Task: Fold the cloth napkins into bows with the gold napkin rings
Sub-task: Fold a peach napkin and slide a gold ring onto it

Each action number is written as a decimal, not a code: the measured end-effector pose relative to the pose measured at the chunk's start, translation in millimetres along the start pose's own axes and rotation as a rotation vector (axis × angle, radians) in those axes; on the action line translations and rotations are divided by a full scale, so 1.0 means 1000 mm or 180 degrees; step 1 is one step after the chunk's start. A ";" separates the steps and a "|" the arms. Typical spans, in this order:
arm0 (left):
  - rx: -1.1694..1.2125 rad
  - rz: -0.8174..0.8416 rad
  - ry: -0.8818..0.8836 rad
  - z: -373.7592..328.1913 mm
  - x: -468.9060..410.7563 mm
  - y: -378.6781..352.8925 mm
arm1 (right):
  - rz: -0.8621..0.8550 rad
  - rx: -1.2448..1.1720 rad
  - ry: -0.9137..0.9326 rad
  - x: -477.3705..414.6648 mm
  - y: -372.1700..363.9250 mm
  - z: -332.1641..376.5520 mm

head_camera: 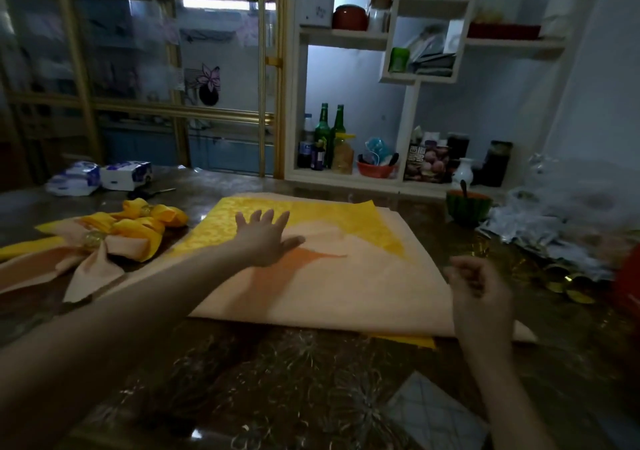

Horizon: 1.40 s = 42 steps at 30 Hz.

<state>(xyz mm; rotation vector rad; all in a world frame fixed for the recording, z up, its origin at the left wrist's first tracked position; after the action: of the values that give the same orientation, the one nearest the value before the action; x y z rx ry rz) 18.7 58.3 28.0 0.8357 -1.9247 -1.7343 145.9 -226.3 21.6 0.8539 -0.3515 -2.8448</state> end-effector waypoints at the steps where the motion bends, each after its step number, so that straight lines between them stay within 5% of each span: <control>1: 0.0154 -0.0230 -0.0060 -0.004 0.002 0.001 | 0.0336 0.0439 0.0190 0.004 -0.011 0.001; 5: 0.0339 0.0097 -0.0351 -0.014 0.016 -0.030 | 0.2099 0.1808 0.0999 0.033 -0.070 -0.002; 8: 0.0228 0.0578 -0.0368 -0.008 0.024 -0.056 | 0.2756 0.2323 0.0975 0.044 -0.084 -0.013; 16: 0.0220 0.0803 -0.0699 -0.017 0.024 -0.062 | 0.1967 0.3070 0.1490 0.030 -0.085 0.006; 23: 0.0435 0.0597 -0.0714 -0.008 0.000 -0.073 | 0.3245 0.2727 0.0760 0.013 -0.139 -0.023; 28: 0.0636 0.0232 -0.0660 0.008 -0.010 -0.053 | 0.3240 0.2830 0.0579 0.003 -0.146 -0.030; 36: 0.0363 0.0497 -0.0671 0.016 -0.006 -0.064 | 0.3036 0.2840 0.0706 0.001 -0.152 -0.037; 42: 0.0364 0.0602 -0.0588 0.023 -0.007 -0.075 | 0.3070 0.1939 0.0847 0.023 -0.148 -0.013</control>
<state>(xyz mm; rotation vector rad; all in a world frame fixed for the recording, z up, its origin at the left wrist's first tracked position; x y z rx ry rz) 20.2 76.7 -48.1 0.5258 -2.1635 -1.6504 123.1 -90.7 -40.4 0.8109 -1.2252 -1.7153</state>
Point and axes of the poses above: each hand's wrist, its own x-axis away from the middle knuckle, its own y-axis out of the back of the hand, z = x × y, the point moved 6 cm from there along -x, towards the middle knuckle, and after that the axes turned 5 degrees about x, right-handed, at the moved point
